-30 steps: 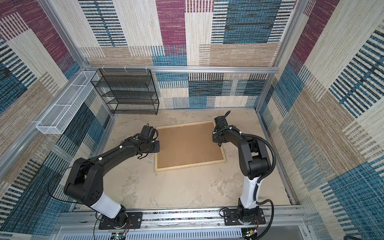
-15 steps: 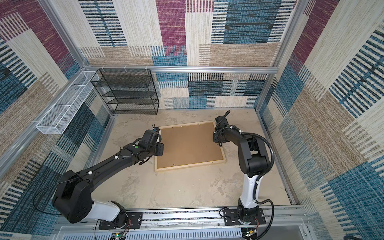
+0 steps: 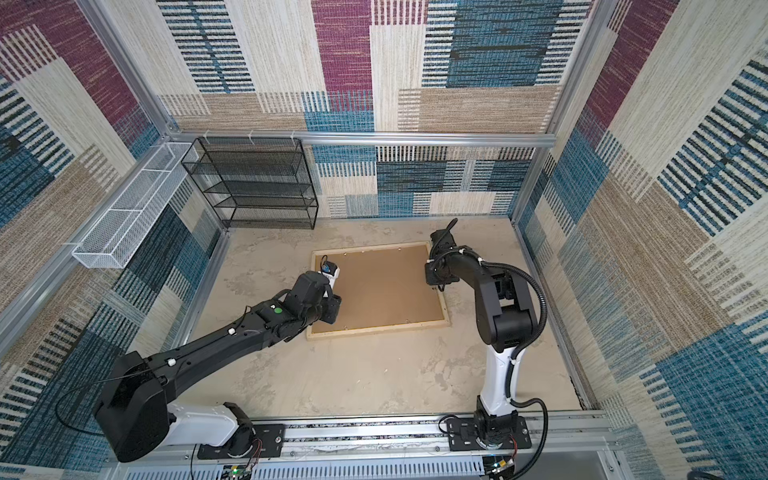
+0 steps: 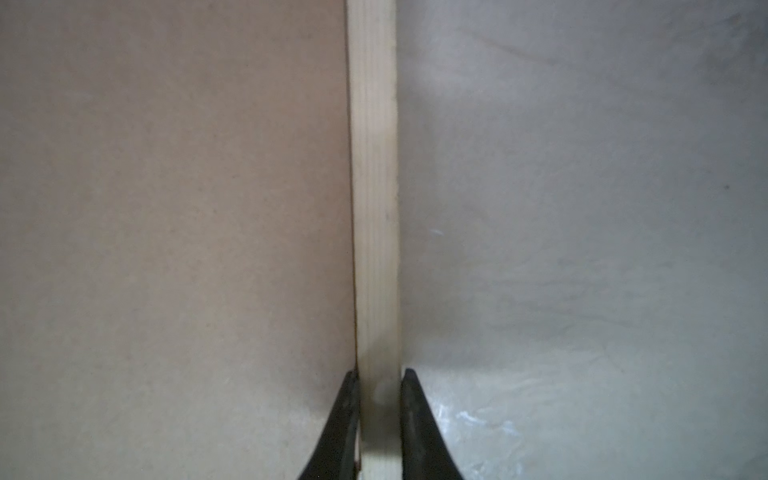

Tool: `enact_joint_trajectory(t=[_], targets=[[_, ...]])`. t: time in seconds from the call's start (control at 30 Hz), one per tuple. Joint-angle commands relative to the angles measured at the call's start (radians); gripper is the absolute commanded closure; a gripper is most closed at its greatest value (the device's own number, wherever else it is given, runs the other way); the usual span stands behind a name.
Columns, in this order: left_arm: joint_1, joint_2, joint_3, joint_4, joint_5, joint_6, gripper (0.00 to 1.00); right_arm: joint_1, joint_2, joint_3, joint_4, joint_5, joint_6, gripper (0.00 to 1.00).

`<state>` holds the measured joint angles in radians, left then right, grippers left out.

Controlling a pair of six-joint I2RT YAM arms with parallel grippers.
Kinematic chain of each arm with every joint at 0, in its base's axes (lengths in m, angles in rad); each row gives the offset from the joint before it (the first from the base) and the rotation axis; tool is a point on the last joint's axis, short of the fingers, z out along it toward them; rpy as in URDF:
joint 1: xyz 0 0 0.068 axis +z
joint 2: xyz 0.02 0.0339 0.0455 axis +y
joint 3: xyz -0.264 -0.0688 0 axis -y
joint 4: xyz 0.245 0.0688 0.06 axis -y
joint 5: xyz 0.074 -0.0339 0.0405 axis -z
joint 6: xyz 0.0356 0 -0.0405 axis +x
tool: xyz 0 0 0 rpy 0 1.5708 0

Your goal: Put the photo into the frame

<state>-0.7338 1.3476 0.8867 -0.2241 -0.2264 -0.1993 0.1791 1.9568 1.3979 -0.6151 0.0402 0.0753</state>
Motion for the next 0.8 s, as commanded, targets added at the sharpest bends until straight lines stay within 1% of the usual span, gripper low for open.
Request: enact_joint_trajectory(t=[0.0, 0.13, 0.3, 0.33, 0.4, 0.47, 0.57, 0.7, 0.77], targets=[[-0.056, -0.045, -0.068, 0.14, 0.012, 0.069, 0.56, -0.001, -0.052, 0.059, -0.066, -0.009, 0.021, 0.86], [-0.153, -0.116, -0.195, 0.313, -0.016, 0.099, 0.51, 0.0, -0.116, 0.102, -0.131, 0.002, 0.038, 0.86], [-0.25, -0.157, -0.289, 0.423, -0.067, 0.145, 0.52, 0.0, -0.184, 0.155, -0.177, -0.036, 0.04, 0.87], [-0.277, -0.158, -0.302, 0.44, -0.107, 0.154, 0.52, 0.0, -0.193, 0.168, -0.183, -0.045, 0.04, 0.87], [-0.341, -0.141, -0.319, 0.475, -0.227, 0.194, 0.53, 0.0, -0.207, 0.19, -0.2, -0.069, 0.04, 0.87], [-0.407, -0.107, -0.341, 0.559, -0.342, 0.254, 0.54, 0.0, -0.225, 0.197, -0.205, -0.085, 0.043, 0.87], [-0.455, -0.027, -0.351, 0.684, -0.417, 0.315, 0.54, 0.0, -0.245, 0.233, -0.224, -0.094, 0.046, 0.87], [-0.464, 0.099, -0.336, 0.822, -0.52, 0.415, 0.54, 0.002, -0.285, 0.243, -0.232, -0.119, 0.048, 0.87], [-0.465, 0.142, -0.336, 0.92, -0.537, 0.484, 0.55, 0.002, -0.303, 0.245, -0.234, -0.129, 0.049, 0.87]])
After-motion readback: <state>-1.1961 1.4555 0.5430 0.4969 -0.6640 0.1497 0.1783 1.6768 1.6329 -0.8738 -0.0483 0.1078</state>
